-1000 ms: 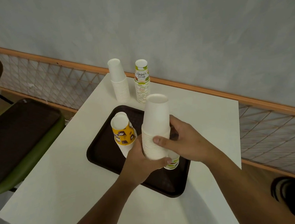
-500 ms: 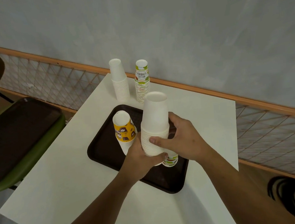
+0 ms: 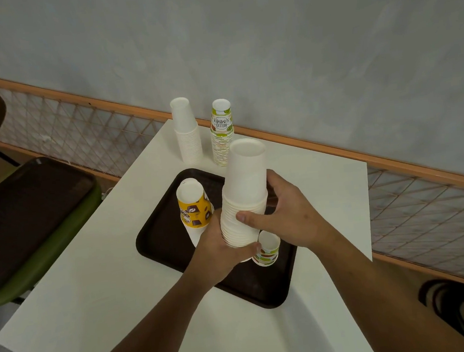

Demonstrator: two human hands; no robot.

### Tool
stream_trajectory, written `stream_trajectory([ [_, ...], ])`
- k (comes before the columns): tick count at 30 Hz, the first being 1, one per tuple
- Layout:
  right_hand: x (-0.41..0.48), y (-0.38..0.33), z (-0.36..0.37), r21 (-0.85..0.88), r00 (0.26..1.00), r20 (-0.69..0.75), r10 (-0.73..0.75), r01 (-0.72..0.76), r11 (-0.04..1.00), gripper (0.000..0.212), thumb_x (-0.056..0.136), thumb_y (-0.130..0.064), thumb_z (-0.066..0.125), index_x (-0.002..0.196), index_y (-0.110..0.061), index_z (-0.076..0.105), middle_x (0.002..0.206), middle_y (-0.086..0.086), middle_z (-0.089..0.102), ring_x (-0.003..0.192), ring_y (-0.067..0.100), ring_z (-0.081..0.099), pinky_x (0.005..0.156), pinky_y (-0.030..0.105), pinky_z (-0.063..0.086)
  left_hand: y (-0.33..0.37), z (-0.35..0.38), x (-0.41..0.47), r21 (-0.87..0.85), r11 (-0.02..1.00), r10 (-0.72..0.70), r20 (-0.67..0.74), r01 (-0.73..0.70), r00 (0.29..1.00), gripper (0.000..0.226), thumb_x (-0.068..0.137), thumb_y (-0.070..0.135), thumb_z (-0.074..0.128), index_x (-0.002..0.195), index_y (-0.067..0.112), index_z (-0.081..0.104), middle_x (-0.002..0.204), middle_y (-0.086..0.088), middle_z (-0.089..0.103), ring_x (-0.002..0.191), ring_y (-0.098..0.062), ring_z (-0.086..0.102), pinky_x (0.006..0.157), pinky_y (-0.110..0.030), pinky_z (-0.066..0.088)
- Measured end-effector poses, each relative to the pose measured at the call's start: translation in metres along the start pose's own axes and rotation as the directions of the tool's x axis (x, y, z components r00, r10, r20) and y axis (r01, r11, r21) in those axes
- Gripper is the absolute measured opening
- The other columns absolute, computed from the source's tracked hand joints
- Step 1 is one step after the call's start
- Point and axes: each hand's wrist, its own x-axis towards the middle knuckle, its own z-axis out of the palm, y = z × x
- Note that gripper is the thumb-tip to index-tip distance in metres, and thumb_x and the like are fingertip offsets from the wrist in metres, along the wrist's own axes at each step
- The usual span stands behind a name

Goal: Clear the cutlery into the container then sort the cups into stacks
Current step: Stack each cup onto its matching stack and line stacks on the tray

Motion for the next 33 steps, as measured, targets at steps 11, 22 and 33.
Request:
stream_trajectory([
  [11,0.009,0.001,-0.006,0.01,0.995,0.092,0.033,-0.034,0.999,0.076,0.076,-0.068,0.066,0.142,-0.038,0.042,0.13,-0.021,0.058,0.114,0.006,0.061,0.089,0.023,0.056,0.0,0.002,0.003,-0.062,0.997,-0.043,0.022,0.044,0.999,0.091,0.057,0.05,0.087,0.133,0.053,0.037,0.133,0.016,0.056,0.128,-0.009,0.054,0.104,-0.04,0.055],
  [22,0.016,-0.008,-0.021,0.067,1.0,0.0,0.019,-0.019,0.998,0.055,0.084,-0.055,0.072,0.131,-0.048,0.045,0.115,-0.036,0.057,0.107,-0.011,0.058,0.073,0.007,0.051,-0.01,0.012,0.009,-0.021,0.999,-0.033,0.034,0.034,0.999,0.085,0.063,0.034,0.095,0.127,0.048,0.041,0.127,0.018,0.057,0.121,-0.007,0.057,0.097,-0.019,0.052],
  [33,0.033,-0.015,-0.049,0.186,0.98,-0.2,-0.006,0.044,0.982,0.059,0.085,-0.045,0.075,0.138,-0.033,0.051,0.128,-0.019,0.063,0.115,0.0,0.06,0.083,0.015,0.053,-0.011,0.013,0.006,0.127,0.992,-0.006,-0.001,0.006,1.0,0.087,0.065,0.022,0.096,0.123,0.046,0.036,0.126,0.016,0.05,0.116,0.008,0.048,0.099,-0.012,0.043],
])
